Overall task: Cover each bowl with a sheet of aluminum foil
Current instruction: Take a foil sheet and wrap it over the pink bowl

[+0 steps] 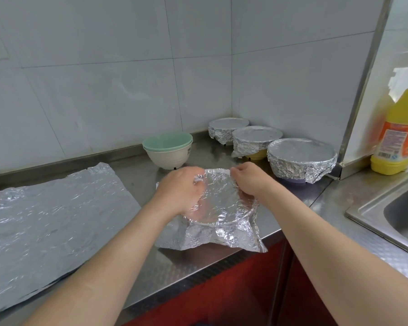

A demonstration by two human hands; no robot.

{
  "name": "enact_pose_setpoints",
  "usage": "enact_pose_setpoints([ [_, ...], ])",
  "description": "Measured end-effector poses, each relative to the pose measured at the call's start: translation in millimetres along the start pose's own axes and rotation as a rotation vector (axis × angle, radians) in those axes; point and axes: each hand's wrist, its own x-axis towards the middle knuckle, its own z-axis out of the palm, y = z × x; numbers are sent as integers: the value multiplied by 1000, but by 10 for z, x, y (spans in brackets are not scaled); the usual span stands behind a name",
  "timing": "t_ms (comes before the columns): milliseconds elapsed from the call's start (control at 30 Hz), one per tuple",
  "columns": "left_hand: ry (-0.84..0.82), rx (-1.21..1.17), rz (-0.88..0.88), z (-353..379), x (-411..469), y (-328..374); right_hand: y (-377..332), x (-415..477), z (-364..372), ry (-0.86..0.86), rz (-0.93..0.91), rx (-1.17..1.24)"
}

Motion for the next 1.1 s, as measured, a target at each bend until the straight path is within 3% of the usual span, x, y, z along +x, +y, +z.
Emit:
enact_pose_setpoints([
  [133,98,-173,-30,10,63,-75,61,30,23,16,-7,-66],
  [467,113,-9,-21,85,106,-153,28,49,46,-31,13,-34],
  [567,127,-53,-48,71,74,-138,44,28,66,8,14,77],
  [667,78,-128,-67,-7,18,-88,64,-8,36,154,41,234],
  [767,135,-166,0,-151,-110,0,147,-149,-92,229,76,406],
  [967,20,-268,320,-90,-742,234,545,-868,-89,-19,53,729],
  [1100,160,-208,407,147,-890,239,612,-1210,30,-211,-173,658],
])
